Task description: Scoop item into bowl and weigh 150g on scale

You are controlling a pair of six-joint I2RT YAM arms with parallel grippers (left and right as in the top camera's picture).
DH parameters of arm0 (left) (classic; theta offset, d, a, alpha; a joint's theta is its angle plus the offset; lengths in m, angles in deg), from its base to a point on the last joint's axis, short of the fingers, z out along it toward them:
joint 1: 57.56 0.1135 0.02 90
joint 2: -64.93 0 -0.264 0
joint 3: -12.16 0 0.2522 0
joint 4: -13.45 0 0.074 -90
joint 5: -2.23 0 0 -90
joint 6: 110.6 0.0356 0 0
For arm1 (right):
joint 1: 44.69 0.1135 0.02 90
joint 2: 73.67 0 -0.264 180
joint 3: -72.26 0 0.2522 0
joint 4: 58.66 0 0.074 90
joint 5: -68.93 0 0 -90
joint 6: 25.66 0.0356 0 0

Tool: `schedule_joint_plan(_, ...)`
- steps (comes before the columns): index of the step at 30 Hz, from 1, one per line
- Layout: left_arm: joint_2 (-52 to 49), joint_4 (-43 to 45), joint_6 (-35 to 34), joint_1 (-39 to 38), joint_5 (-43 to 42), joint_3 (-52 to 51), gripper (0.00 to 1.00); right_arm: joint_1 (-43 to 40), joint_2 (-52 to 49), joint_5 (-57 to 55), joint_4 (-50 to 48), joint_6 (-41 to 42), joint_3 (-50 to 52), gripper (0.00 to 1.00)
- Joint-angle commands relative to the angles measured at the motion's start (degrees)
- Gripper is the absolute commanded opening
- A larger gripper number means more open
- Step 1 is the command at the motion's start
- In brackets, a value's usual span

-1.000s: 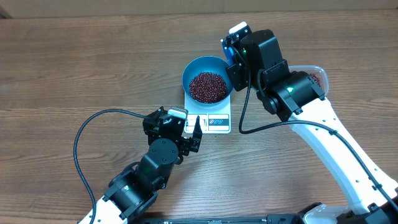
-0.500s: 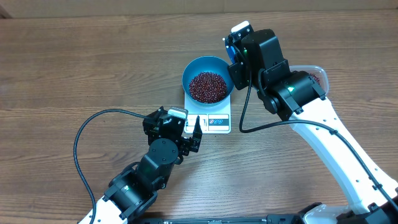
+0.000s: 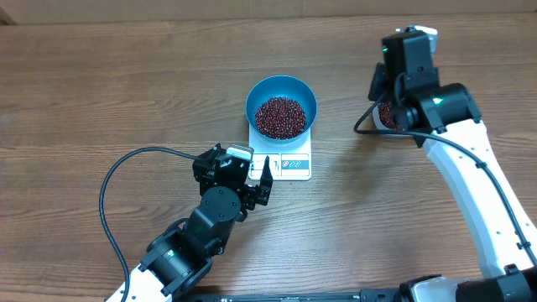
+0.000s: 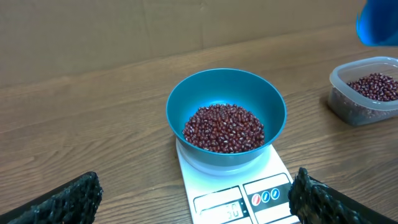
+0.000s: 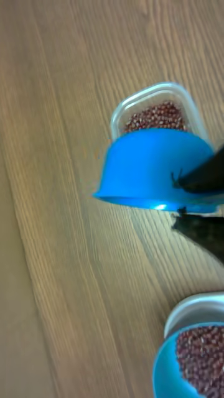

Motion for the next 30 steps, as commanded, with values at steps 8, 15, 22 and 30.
schedule_joint_plan(8,-0.07,0.31,-0.98,-0.37,1.03,-0.24,1.00,0.02,1.03,0.90,0.02,2.58,-1.53,0.76)
schedule_joint_plan(15,-0.07,0.31,-0.98,-0.37,1.01,-0.24,1.00,0.02,1.03,0.90,0.02,2.58,-1.53,0.77)
schedule_joint_plan(22,-0.07,0.31,-0.98,-0.37,1.01,-0.24,1.00,0.02,1.03,0.90,0.02,2.58,-1.53,0.78)
schedule_joint_plan(30,-0.07,0.17,-0.98,-0.37,1.01,-0.24,1.00,0.02,1.03,0.92,0.04,2.58,-1.53,0.88)
